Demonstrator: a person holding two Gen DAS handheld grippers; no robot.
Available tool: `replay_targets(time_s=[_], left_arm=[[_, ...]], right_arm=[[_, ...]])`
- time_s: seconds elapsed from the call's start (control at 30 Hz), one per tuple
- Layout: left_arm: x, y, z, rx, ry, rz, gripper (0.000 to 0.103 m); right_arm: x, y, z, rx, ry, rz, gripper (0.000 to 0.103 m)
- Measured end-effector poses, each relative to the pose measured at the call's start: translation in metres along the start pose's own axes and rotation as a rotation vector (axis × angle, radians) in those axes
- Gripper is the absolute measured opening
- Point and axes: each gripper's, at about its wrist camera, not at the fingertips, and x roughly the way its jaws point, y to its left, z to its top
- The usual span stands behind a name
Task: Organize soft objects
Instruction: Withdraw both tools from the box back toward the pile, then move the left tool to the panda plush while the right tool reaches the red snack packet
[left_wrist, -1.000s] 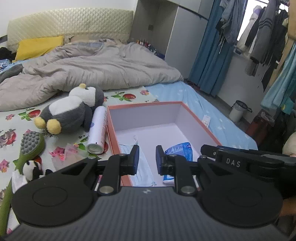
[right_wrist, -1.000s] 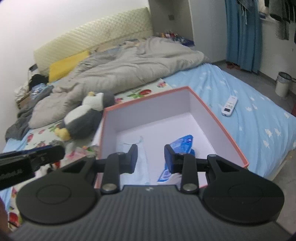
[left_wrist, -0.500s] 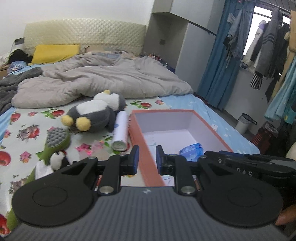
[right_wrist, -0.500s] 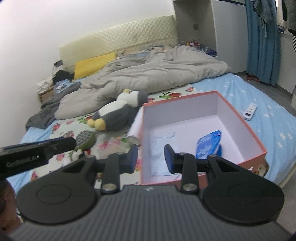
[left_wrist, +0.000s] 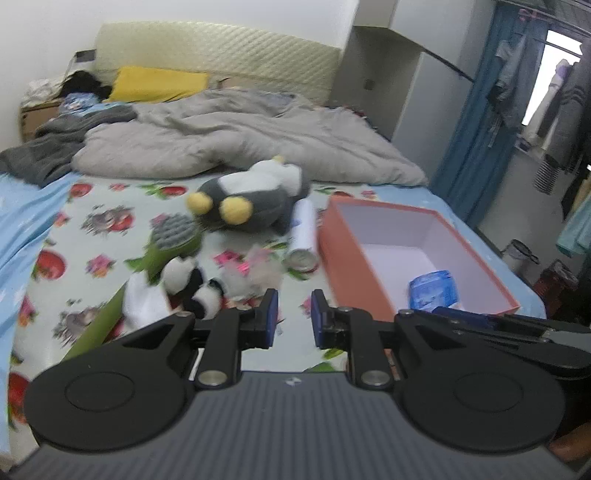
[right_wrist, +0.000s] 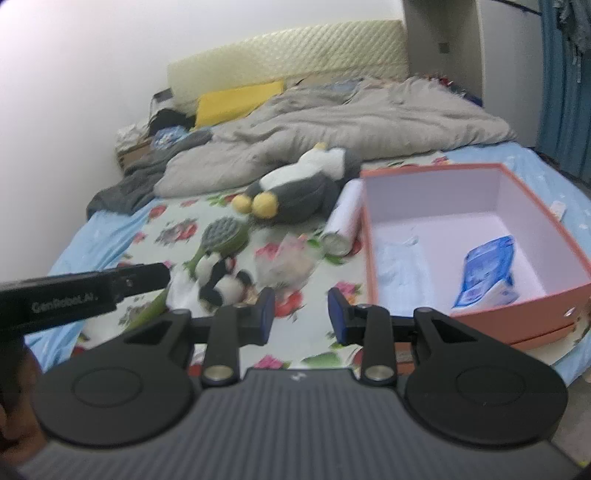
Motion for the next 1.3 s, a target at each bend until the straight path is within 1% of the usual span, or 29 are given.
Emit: replay_targets(time_s=[0.1,0.37,0.57,0.67,0.7,1.03,1.23,1.3], left_arm=[[-0.003,0.016,-0.012,-0.032,0.019,0.022,0.023],[-0.008,0.037,-0.034,-0.067,0.034,0.058,0.023],[0.007,0.051,-0.037,-0.089,0.059,0.077,0.023],[0.019,0.055,-0.034,-0.083,0.061,0.089,0.030],[0.025,0.056,-0.033,-0.083,0.063,0.089,0.031],[0.083,0.075,-0.018,-0.116,0.106,0.102,0.031],[0.118,0.088,-0.018,-0.123,0.149,0.129,0.031],[0.130,0.093,-0.019,-0.125,0.164,0.149,0.031]], right_arm=[[0.005,0.013,-0.010,-0.018,0.023,0.027,0.036],[0.012,0.033,-0.029,-0.033,0.064,0.063,0.036],[0.027,0.040,-0.038,-0.034,0.093,0.079,0.036],[0.037,0.041,-0.041,-0.032,0.108,0.086,0.036],[0.041,0.041,-0.042,-0.032,0.111,0.087,0.036],[0.087,0.038,-0.042,-0.033,0.170,0.097,0.036],[0.117,0.037,-0.039,-0.027,0.193,0.102,0.036],[0.127,0.036,-0.038,-0.024,0.198,0.104,0.036]])
